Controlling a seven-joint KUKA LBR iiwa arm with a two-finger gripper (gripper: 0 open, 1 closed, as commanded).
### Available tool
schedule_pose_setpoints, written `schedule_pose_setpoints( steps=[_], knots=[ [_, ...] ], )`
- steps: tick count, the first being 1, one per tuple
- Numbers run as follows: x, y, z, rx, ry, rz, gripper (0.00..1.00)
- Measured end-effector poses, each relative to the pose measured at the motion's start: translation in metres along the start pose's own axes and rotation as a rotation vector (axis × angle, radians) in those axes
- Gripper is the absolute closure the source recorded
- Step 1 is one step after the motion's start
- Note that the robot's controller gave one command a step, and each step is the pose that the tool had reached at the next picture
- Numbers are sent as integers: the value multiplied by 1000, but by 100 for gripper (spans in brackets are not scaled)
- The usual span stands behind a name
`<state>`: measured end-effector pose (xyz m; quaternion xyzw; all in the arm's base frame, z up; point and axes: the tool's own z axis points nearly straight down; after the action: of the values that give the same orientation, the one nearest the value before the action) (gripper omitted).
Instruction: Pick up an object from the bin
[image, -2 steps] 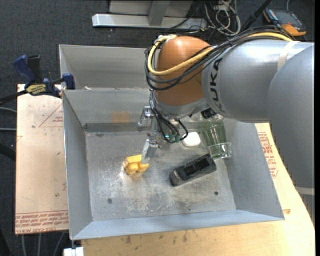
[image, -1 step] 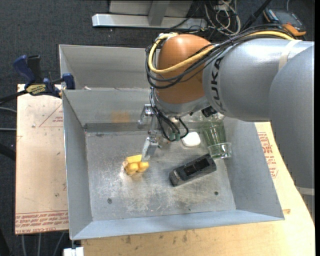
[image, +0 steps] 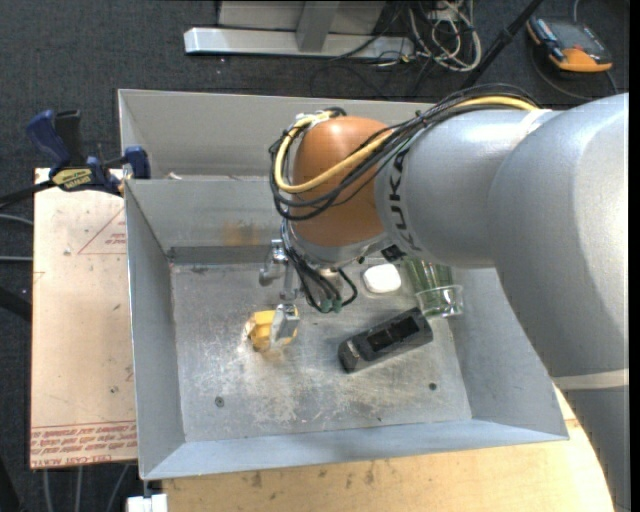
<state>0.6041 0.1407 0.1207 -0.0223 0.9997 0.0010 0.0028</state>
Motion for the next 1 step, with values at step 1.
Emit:
schedule_pose_setpoints(
  steps=[1],
  knots=[
    [13,14,36,0,-1,-72,100]
  ],
)
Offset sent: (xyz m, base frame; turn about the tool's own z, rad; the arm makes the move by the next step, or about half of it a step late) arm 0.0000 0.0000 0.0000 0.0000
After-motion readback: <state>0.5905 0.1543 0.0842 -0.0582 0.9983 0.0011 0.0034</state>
